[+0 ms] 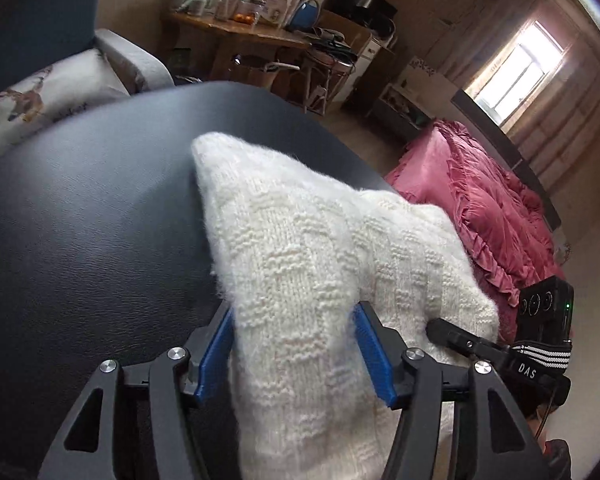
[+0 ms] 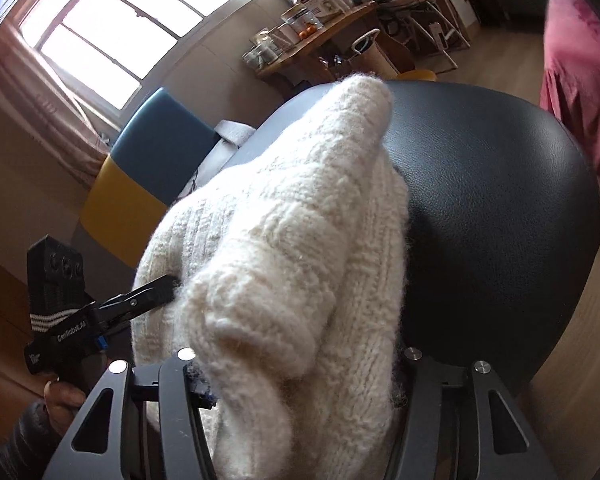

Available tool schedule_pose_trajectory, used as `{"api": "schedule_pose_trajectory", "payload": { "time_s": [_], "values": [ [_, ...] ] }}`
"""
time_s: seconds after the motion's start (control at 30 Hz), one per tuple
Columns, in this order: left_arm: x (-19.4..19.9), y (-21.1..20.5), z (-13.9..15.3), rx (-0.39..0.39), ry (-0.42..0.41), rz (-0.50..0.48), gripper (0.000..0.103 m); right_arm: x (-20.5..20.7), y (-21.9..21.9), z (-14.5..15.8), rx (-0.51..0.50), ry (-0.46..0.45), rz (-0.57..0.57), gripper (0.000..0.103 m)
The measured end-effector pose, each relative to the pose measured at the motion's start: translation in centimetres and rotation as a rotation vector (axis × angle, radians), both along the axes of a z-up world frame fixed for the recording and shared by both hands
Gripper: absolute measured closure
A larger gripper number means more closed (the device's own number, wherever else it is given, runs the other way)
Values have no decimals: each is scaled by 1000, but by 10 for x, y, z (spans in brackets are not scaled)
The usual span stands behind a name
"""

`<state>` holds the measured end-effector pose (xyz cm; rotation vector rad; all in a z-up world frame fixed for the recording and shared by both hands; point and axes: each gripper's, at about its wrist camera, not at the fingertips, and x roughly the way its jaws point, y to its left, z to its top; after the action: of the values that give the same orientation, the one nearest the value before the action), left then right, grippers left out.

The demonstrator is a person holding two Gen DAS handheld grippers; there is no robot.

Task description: Fold clothes

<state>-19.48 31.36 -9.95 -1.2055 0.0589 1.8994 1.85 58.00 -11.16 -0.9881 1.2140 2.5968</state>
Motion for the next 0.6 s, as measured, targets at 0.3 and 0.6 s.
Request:
{"api": "schedule_pose_trajectory", "payload": {
  "time_s": [0.3,0.6],
  "values": [
    [72,-62,76,-90,268,176,43,22,-31,47,92,92,-149,1],
    [132,-101,92,-149,340,299,43,56,-132,98,543,23,-177,0]
  ]
}}
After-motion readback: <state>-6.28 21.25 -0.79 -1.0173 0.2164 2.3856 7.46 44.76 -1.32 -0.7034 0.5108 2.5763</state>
